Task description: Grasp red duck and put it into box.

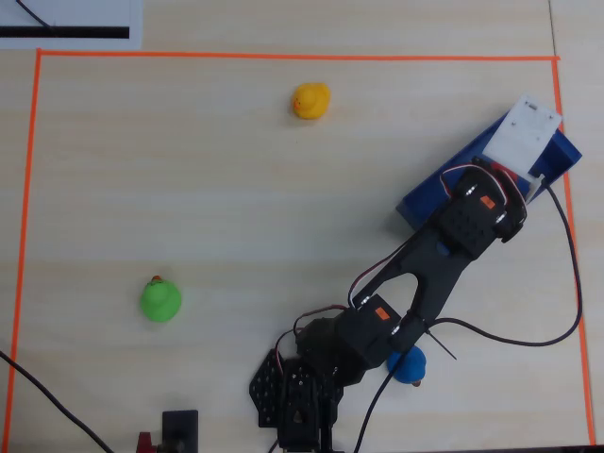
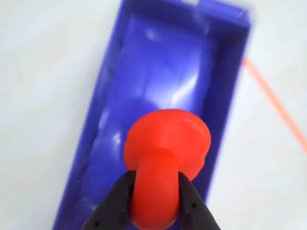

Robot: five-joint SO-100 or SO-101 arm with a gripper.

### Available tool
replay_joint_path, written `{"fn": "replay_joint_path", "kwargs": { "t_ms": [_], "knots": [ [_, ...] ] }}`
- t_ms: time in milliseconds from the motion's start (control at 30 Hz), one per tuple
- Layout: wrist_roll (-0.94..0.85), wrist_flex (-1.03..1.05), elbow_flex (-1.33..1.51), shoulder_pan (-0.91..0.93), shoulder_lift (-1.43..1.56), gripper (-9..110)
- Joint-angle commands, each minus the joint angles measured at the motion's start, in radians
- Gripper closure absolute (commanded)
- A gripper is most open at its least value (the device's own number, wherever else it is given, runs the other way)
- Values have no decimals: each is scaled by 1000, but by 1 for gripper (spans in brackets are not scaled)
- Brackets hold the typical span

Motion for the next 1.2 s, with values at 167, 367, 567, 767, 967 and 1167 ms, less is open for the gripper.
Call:
{"fn": "replay_joint_path", "kwargs": {
  "t_ms": [167, 367, 567, 767, 967, 1167],
  "knots": [
    [-6, -71, 140, 0, 61, 97],
    [-14, -54, 137, -2, 89, 78],
    [-5, -35, 147, -3, 158, 72],
    [202, -74, 190, -147, 423, 101],
    [310, 374, 505, -709, 956, 101],
    [155, 408, 1195, -888, 1505, 101]
  ]
}}
